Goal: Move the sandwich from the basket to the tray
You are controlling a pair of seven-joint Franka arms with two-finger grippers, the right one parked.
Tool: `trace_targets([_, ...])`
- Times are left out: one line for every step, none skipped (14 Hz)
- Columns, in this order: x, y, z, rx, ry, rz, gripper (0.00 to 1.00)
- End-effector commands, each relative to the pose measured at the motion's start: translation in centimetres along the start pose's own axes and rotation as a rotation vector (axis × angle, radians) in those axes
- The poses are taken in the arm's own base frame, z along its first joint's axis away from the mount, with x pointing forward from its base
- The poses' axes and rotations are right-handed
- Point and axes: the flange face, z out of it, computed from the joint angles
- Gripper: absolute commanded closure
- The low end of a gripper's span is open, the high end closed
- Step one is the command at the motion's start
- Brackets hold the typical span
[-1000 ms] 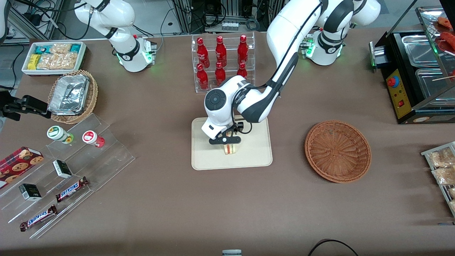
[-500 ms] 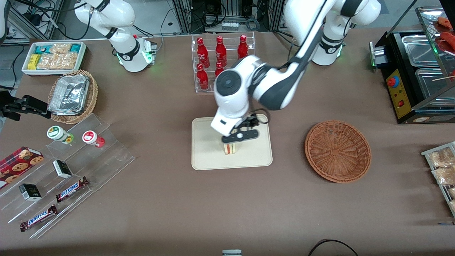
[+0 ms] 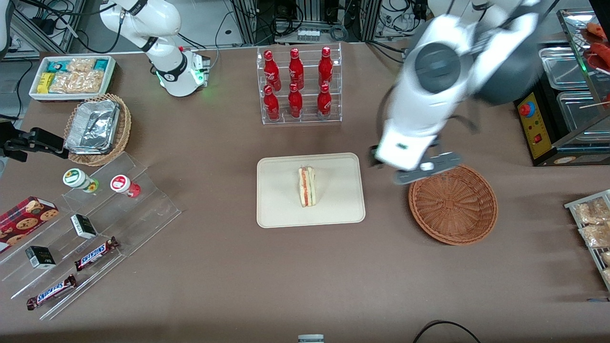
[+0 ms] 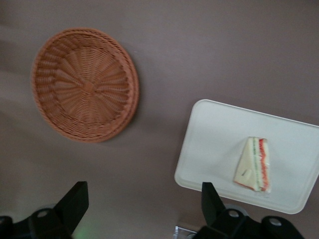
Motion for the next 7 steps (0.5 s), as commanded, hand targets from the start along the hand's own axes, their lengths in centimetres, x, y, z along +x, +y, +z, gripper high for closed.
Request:
trace_targets([0.4,-7.2,-1.2,-0.019,-0.015,0.055,0.0])
trace_targets([0.6,-9.3,-1.3,-0.035,-0.029,0.075,0.0])
trace_targets([0.8,-11.1,-1.5,-0.04,-0.031,0.084,0.0])
trace_targets([1.4,-13.2,-1.5,-0.044,-0.033,0.095,0.0])
trace_targets([1.7,-14.8,-1.7,-0.048,-0.031,0.106,0.0])
trace_targets([2.2,-16.5,-1.5,-0.049,-0.038,0.114,0.0])
trace_targets([2.5,-18.2,-1.7,-0.054,-0.039,0.119,0.0])
